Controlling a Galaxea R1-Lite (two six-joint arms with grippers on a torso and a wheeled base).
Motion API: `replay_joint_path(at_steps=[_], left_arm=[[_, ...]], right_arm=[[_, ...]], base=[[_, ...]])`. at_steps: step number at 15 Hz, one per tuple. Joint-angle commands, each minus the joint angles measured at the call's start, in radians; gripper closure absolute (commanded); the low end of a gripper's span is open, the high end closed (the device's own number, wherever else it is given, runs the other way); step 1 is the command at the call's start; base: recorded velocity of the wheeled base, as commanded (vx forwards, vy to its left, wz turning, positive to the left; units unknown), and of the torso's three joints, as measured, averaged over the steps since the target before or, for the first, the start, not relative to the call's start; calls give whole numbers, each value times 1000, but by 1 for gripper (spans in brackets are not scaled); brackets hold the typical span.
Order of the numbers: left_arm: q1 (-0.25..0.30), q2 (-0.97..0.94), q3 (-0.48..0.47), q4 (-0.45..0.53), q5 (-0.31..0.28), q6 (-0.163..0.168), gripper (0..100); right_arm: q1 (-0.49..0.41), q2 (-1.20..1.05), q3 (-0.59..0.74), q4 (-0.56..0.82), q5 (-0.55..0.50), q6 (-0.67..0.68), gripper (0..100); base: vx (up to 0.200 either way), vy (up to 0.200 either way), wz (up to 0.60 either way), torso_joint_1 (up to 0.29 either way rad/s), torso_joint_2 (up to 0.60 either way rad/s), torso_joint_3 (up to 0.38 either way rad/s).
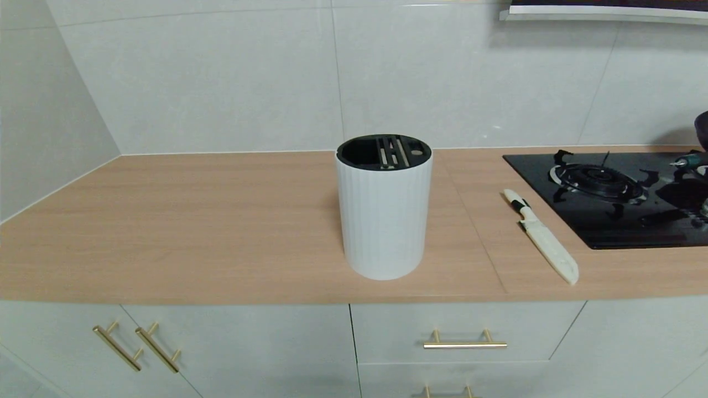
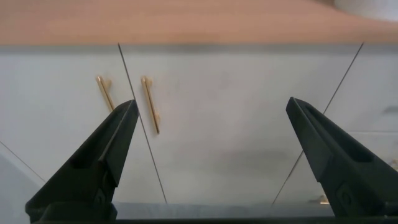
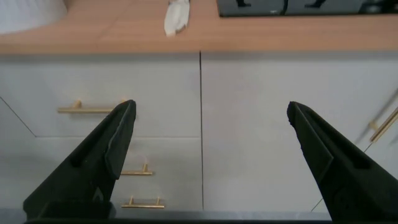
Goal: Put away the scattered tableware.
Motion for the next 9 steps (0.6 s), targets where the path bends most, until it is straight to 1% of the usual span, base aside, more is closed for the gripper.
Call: replay_joint_path(at_steps=[1,9], left_arm=[[0,0,0,0,0,1,0],[0,0,0,0,0,-1,0]], right_arm=[[0,1,0,0,0,0,0],[0,1,0,0,0,0,0]], base=[[0,0,0,217,-505,-290],[0,0,0,240,-535,-300]])
